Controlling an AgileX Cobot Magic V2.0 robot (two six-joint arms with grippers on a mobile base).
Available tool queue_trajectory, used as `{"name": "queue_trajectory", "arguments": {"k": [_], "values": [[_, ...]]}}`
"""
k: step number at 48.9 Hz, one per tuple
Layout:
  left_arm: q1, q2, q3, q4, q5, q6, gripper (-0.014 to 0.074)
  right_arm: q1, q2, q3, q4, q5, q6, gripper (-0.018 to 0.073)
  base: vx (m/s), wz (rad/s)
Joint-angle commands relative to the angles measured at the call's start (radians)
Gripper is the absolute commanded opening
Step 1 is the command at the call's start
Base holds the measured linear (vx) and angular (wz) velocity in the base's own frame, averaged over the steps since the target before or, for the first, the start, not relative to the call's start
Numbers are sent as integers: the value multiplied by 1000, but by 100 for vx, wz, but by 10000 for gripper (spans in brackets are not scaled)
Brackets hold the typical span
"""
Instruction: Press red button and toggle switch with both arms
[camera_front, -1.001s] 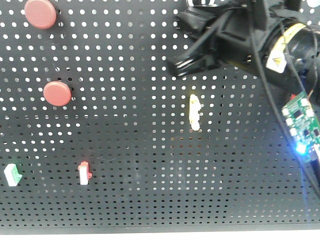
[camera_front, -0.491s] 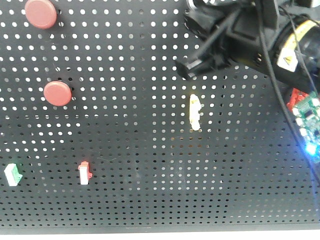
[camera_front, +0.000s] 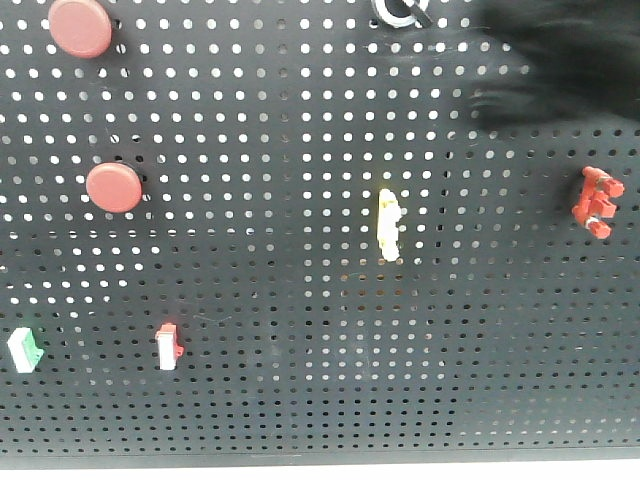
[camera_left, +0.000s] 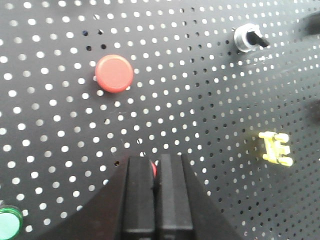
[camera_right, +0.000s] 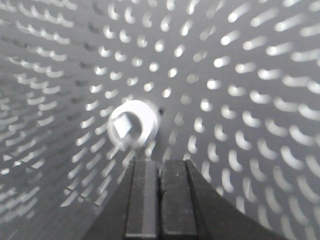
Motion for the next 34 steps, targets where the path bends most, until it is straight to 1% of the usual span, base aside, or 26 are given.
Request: {"name": "queue_trajectory", "arguments": {"k": [1,7,14,34], "values": [[-6,-6,-24,-10,-84,-8,0,-5,-87,61,-15,-60,3,0,0,0],[-6,-6,-24,-10,-80,-8,0,-5,-178,151,-15,-60,3,0,0,0],[-6,-6,-24,-10,-79,-8,2,-5,-230,204,-12,-59,3,0,0,0],[-6,-6,-24,-10,-80,-8,2,-5,-241,213,-8,-54,3,0,0,0]]}}
